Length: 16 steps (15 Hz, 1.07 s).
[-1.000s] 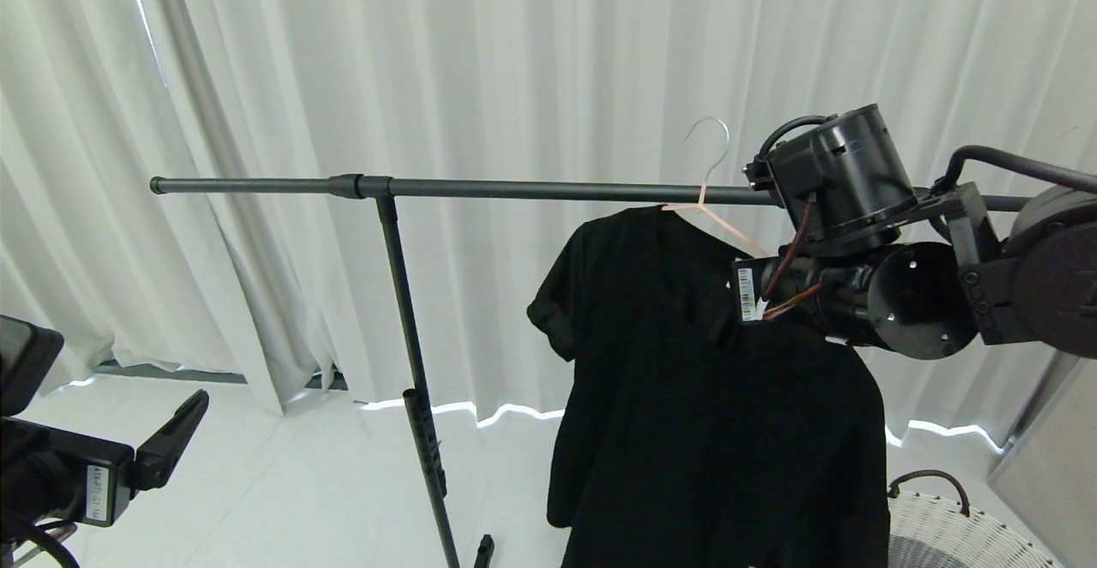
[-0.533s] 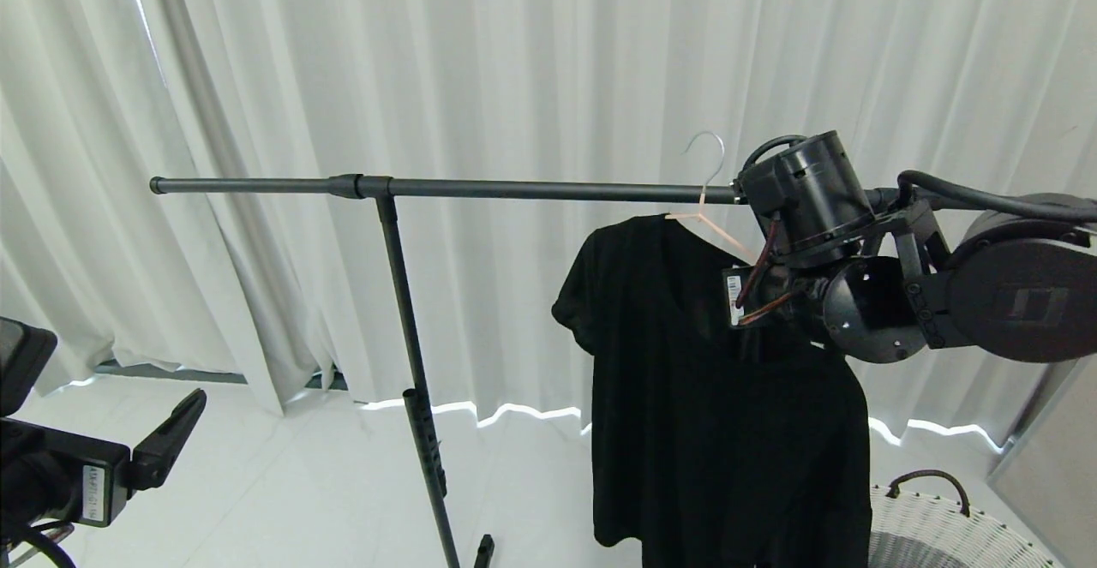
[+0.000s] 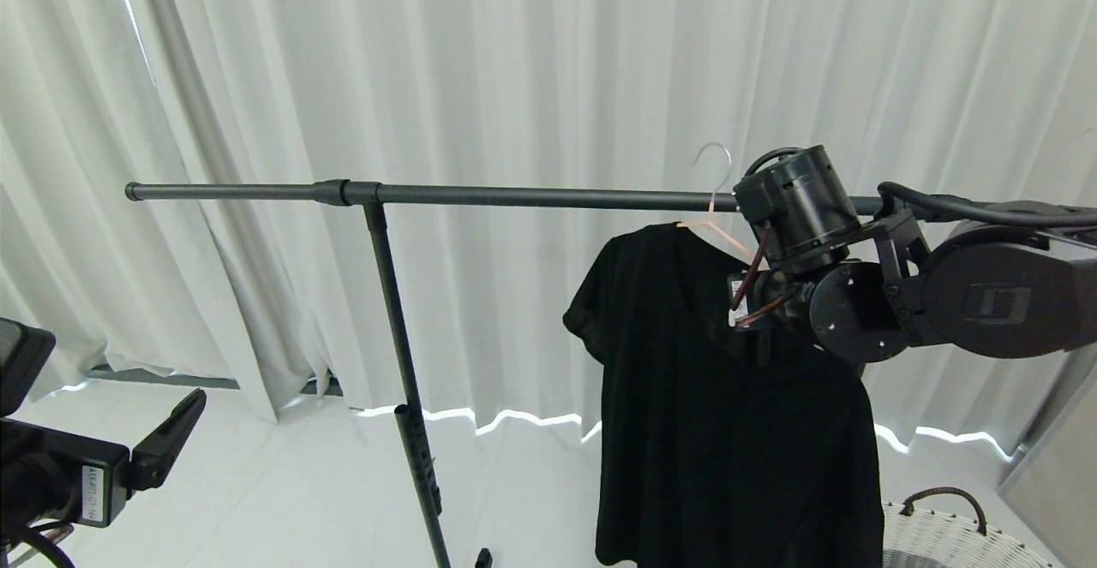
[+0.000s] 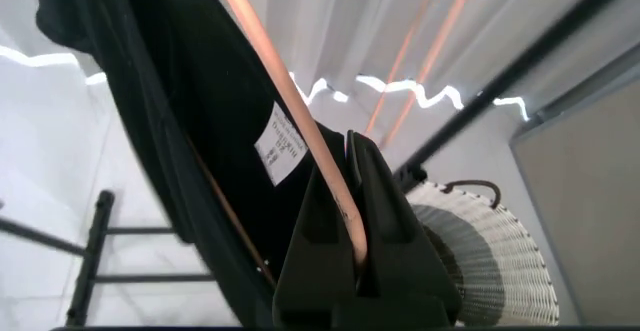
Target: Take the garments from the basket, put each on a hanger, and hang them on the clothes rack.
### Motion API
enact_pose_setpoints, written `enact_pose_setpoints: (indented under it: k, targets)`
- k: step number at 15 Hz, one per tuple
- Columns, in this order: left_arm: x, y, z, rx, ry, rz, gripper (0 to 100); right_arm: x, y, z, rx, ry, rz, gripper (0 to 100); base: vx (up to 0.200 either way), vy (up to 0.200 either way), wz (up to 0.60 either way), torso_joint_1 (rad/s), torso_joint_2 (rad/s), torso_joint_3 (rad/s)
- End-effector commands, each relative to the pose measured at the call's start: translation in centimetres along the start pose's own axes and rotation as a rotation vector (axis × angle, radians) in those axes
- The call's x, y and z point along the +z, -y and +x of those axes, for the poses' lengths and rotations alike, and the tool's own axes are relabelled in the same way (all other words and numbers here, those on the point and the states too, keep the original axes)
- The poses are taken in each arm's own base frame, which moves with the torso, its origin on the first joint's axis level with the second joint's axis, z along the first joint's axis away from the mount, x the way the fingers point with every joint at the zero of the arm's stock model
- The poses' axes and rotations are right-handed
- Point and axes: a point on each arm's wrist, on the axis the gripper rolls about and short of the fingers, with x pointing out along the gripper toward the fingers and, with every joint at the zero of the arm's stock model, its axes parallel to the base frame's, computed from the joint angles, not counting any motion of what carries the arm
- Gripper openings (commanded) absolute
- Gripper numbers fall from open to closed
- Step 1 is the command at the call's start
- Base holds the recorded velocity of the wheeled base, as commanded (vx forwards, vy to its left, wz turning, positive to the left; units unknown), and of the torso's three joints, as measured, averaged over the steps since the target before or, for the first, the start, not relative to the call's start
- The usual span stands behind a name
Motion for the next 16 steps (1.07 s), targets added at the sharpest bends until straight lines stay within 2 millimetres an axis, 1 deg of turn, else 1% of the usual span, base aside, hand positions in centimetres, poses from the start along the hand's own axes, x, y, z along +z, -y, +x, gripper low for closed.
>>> enact_pose_setpoints:
  k: [1,4,6,8,9,12,16]
  targets:
    - [0.0,0.0,0.0,0.001,0.001,0.000,100,-0.1,-0.1,0.1,-0.001,-0.003,-0.005,0,0.200,0.000,0.00,0.012,0.01,0.002]
    - [-0.2,0.2,-0.3,-0.014,0.012,0.005,100,-0.4,-0.2,0.4,-0.009,-0.009,-0.010,0,0.000,0.000,0.00,0.000,0.00,0.000]
    - [-0.6,0.5,-0.8,-0.033,0.019,0.014,100,-0.7,-0.3,1.4,-0.030,-0.026,-0.026,0,0.000,0.000,0.00,0.000,0.00,0.000]
    - [-0.7,0.6,-0.9,-0.045,0.027,0.016,100,-0.8,-0.2,2.4,-0.057,-0.038,-0.033,0,0.000,0.000,0.00,0.000,0.00,0.000]
    - [-0.6,0.6,-0.9,-0.048,0.031,0.016,100,-1.1,-0.1,3.4,-0.077,-0.055,-0.057,0,0.000,0.000,0.00,0.000,0.00,0.000]
    - [-0.8,1.0,-1.0,-0.077,0.037,0.020,100,-2.2,-0.7,4.8,-0.094,-0.089,-0.093,0,0.000,0.000,0.00,0.000,0.00,0.000]
    - [-0.8,1.1,-1.1,-0.092,0.043,0.022,100,-2.8,-1.2,5.5,-0.100,-0.105,-0.109,0,0.000,0.000,0.00,0.000,0.00,0.000]
